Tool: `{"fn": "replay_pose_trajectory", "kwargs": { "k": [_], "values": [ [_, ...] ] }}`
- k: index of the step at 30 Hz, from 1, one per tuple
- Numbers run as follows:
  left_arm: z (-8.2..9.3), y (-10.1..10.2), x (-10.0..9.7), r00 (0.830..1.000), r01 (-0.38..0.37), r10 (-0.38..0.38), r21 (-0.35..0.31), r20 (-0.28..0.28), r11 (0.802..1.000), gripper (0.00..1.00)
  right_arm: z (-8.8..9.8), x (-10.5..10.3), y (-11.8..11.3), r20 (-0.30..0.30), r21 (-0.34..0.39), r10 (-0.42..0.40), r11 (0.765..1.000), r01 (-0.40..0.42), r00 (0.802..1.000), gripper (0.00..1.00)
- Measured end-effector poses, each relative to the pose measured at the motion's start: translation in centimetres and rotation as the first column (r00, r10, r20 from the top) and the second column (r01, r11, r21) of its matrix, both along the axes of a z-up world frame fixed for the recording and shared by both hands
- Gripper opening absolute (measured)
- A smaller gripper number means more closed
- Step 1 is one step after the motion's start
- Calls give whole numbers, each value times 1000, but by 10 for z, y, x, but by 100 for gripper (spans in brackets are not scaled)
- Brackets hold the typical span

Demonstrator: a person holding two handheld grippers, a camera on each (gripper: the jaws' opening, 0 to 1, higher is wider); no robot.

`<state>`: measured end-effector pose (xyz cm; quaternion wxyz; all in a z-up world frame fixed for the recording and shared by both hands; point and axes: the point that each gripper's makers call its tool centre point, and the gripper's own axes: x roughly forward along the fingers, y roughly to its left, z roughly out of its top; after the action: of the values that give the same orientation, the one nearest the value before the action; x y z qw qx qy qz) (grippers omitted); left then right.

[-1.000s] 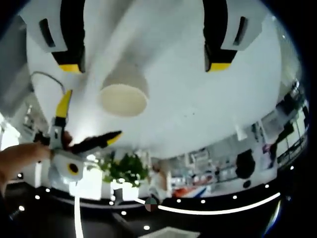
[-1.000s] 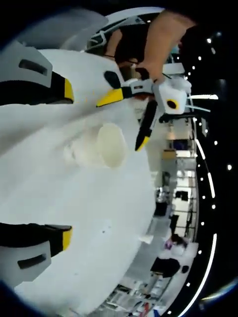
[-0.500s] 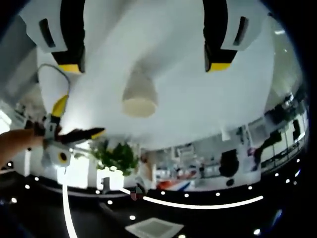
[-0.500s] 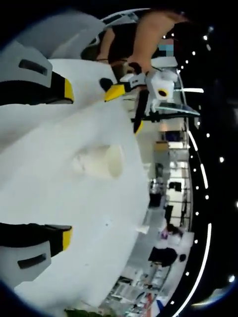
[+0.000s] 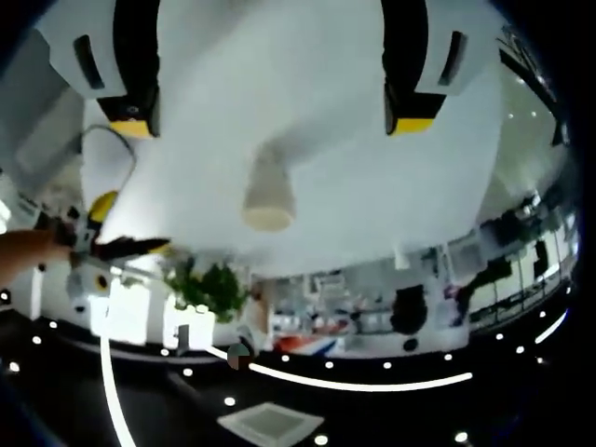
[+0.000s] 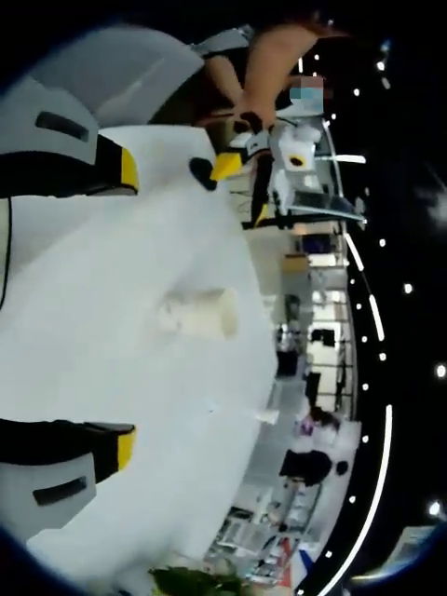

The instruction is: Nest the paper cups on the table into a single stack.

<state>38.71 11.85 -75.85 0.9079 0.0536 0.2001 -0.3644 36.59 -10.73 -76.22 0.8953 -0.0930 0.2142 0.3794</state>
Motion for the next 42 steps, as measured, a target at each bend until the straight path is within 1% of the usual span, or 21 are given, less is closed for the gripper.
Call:
{"fn": "replay_pose_trajectory", "kwargs": {
  "k": [5, 7, 9, 14, 24, 27, 30, 33, 36, 42],
  "values": [
    [4, 5, -13, 1000, -20, 20, -14, 11, 1000, 98, 9, -10, -6, 18, 10, -19, 1000, 19, 1000, 100],
    [3, 8, -20, 1000, -25, 26, -9, 18, 1000, 98, 11, -13, -9, 27, 10, -24, 1000, 24, 999, 100],
    [3, 10, -23, 999, -32, 32, -19, 11, 999, 98, 13, -16, -11, 31, 18, -29, 999, 29, 999, 100],
    [2, 15, -28, 999, -39, 39, -15, 15, 999, 98, 7, -22, -13, 23, 6, -26, 1000, 26, 999, 100],
    [4, 17, -32, 999, -40, 41, -14, 14, 999, 98, 9, -30, -15, 29, 15, -42, 999, 42, 999, 100],
    [5, 16, -38, 999, -40, 40, -10, 12, 999, 98, 8, -37, -19, 35, 12, -53, 999, 52, 998, 100],
    [4, 16, -46, 999, -36, 36, -6, 16, 999, 98, 7, -45, -22, 24, 27, -68, 997, 67, 997, 100],
    [2, 15, -52, 999, -37, 37, -12, 13, 999, 98, 5, -51, -27, 24, 22, -75, 997, 75, 997, 100],
    [-1, 16, -57, 999, -37, 37, -9, 9, 999, 98, 6, -53, -29, 27, 32, -80, 996, 79, 996, 100],
    [-1, 17, -56, 999, -46, 46, -14, 4, 999, 98, 4, -53, -31, 21, 29, -82, 996, 82, 996, 100]
  ]
}}
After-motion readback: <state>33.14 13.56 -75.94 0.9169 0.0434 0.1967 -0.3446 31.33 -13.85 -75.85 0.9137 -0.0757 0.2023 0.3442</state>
